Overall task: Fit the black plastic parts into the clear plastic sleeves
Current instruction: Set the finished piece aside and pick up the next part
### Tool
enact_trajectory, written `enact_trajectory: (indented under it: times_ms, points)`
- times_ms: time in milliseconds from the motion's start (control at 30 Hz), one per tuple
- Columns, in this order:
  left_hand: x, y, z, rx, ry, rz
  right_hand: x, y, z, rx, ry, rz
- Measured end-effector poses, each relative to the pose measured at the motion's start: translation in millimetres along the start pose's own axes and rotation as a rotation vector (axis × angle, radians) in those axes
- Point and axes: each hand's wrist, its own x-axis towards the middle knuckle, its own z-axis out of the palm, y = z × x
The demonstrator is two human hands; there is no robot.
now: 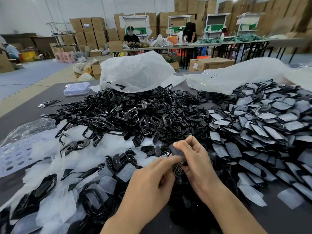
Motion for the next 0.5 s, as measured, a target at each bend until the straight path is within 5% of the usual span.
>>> enact_trajectory:
  times_ms: [133, 267, 500]
  points:
    - [2.4, -9.3, -0.1, -0.185, 0.172, -0.209, -0.5, 1.0, -1.0, -0.001, 0.003, 0.015]
    - [9.1, -8.6, -1.8, -0.417, 0.154, -0.377, -7.1, 0.0, 6.9, -0.056, -0.145, 0.027]
    - [13.2, -14.3, -7.3, -0.366, 0.232, -0.477, -10.7, -1.2, 1.7, -0.450, -0.193, -0.092]
